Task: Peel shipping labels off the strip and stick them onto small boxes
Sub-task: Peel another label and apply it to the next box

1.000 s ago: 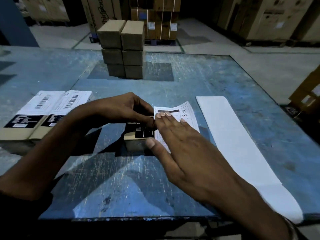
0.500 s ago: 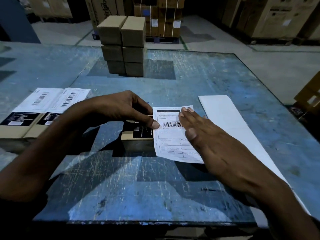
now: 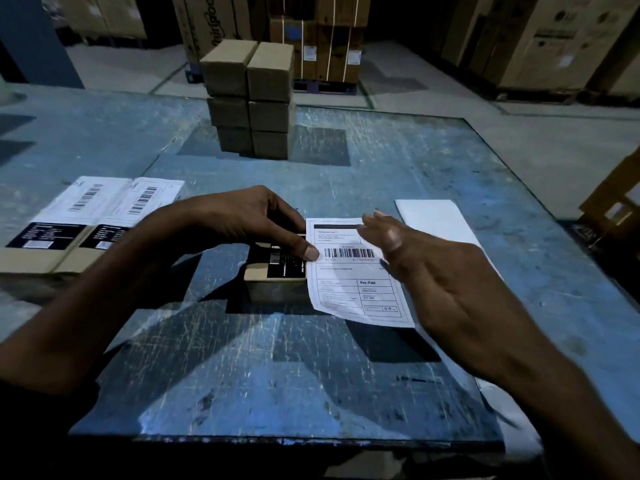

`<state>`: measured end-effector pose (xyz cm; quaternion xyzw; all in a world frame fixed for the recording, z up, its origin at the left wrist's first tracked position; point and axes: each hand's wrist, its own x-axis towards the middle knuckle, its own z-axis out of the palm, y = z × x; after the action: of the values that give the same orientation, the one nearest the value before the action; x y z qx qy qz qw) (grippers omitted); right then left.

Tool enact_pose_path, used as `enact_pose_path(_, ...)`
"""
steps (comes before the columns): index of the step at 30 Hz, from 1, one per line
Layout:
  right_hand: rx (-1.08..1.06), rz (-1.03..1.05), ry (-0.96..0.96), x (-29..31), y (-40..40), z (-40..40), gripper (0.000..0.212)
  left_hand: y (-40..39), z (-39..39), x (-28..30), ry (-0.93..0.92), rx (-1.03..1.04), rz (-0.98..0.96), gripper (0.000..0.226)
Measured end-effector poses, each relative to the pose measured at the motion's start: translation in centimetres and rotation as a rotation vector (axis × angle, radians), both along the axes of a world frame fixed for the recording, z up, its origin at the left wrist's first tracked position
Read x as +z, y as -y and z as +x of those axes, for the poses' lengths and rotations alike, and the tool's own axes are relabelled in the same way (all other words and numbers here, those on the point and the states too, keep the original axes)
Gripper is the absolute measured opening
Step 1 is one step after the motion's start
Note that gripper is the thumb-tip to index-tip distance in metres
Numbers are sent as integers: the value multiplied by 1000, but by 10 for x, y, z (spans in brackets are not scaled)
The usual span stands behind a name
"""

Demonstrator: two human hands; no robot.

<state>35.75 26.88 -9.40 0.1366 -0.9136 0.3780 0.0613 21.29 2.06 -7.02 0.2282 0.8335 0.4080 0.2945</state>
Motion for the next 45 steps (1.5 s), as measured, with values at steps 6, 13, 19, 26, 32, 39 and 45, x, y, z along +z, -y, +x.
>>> enact_pose_path(6,181,509,84,-3,34,-10,74,2,1,-1,-11,-14,38,49)
enact_pose_path(13,244,455,101,-13,12,-20,89,2,0,0,-26,-29,-9,47)
enact_pose_path(19,135,270,142,-32,-12,-49,82,0,2,2,-17,-25,-39,38)
enact_pose_path(26,57,210,1,-29,-9,-54,75,3,1,4,-22,-42,-89,36)
enact_pose_path(32,281,500,-29,-16,15,-22,69,6,-2,0,-44,-12,-38,45)
enact_pose_path(39,104,549,70,-19,0,-30,83,10,-3,1,-21,-18,-58,35)
enact_pose_path(45,35,416,40,-14,-3,-27,87,10,-8,-2,9,-62,-57,28)
